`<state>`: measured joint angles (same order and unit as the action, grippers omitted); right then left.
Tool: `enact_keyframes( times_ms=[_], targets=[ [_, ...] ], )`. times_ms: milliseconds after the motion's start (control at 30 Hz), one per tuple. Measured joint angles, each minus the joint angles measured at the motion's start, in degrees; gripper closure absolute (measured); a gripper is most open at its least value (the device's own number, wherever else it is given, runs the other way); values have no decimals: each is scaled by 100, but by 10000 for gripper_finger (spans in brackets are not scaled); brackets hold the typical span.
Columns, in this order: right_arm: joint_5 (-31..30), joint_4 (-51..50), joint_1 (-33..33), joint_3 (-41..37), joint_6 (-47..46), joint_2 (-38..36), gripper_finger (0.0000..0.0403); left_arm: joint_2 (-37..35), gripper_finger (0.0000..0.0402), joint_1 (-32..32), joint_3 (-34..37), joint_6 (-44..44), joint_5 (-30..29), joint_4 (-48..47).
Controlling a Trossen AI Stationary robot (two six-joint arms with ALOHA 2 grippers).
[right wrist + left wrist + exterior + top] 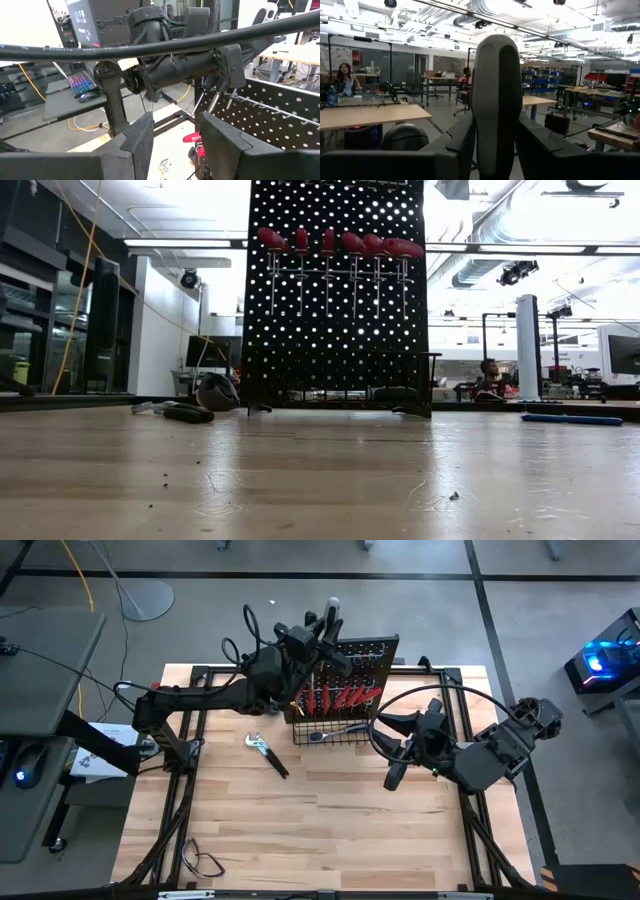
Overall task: Hang tools onto peg board
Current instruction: Hang the gray screwdriver on the peg board
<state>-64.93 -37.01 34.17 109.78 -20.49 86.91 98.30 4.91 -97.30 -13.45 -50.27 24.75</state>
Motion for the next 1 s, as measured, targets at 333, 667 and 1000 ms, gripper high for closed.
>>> enact_keyframes(
  times_ms=[333,667,1000],
  targets=[
    [28,31,0,0,0,0,252,0,330,1,0,-45,-12,50],
    [33,22,0,0,22,0,252,0,329,-1,0,-331,-2,350],
    [35,20,0,0,22,0,252,-36,329,-39,4,-523,-103,897]
  ],
)
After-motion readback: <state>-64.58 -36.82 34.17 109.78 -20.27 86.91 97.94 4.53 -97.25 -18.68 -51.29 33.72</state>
